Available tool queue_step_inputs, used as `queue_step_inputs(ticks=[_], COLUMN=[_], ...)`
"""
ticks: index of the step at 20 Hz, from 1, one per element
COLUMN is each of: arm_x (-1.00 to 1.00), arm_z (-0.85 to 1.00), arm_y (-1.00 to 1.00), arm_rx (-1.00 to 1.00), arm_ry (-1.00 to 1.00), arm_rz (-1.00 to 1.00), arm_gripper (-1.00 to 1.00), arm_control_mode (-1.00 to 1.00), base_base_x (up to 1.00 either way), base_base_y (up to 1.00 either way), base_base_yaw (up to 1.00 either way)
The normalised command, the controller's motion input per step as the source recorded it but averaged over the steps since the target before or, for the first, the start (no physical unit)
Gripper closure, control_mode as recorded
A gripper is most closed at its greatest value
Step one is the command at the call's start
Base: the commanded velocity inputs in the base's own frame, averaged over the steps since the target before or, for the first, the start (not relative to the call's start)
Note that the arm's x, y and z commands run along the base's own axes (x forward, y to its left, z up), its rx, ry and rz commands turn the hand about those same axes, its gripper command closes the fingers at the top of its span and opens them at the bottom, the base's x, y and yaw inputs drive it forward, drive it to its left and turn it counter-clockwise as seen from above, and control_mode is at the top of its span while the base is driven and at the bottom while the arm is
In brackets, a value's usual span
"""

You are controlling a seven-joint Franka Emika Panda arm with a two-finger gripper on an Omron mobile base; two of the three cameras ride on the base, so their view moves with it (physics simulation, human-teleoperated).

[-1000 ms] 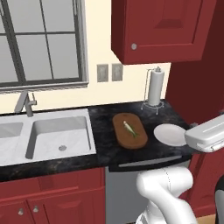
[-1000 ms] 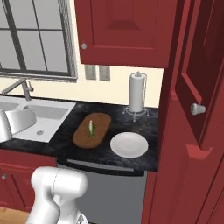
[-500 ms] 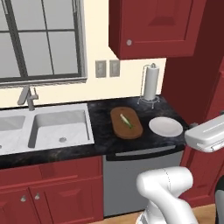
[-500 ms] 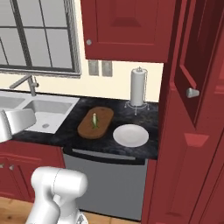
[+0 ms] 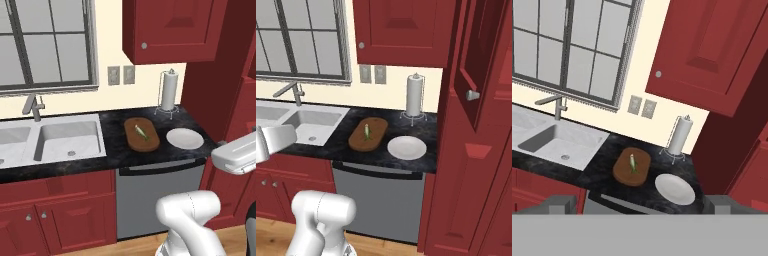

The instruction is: Pick the fish from the plate and place it on the cutting board. Then pick the condiment bottle from the cabinet and place it next to the cutting board.

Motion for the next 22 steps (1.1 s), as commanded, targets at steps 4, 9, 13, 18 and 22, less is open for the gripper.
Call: queue_step_inputs(ticks=[4, 9, 13, 18, 22], arm_x=[0.00, 0.00, 0.00, 0.00, 0.00], arm_z=[0.00, 0.00, 0.00, 0.00, 0.00], arm_y=[0.00, 0.00, 0.00, 0.00, 0.00], arm_rx=[0.00, 0.00, 0.00, 0.00, 0.00], arm_ry=[0.00, 0.00, 0.00, 0.00, 0.00], arm_rz=[0.00, 0.00, 0.00, 0.00, 0.00], arm_gripper=[-1.00, -1.00, -1.00, -1.00, -1.00], arm_control_mode=[1.00, 1.00, 1.00, 1.00, 1.00], base_base_x=[0.00, 0.00, 0.00, 0.00, 0.00], base_base_y=[-0.08, -0.24, -0.38, -0.44, -0.52], base_base_yaw=[0.00, 0.00, 0.00, 0.00, 0.00])
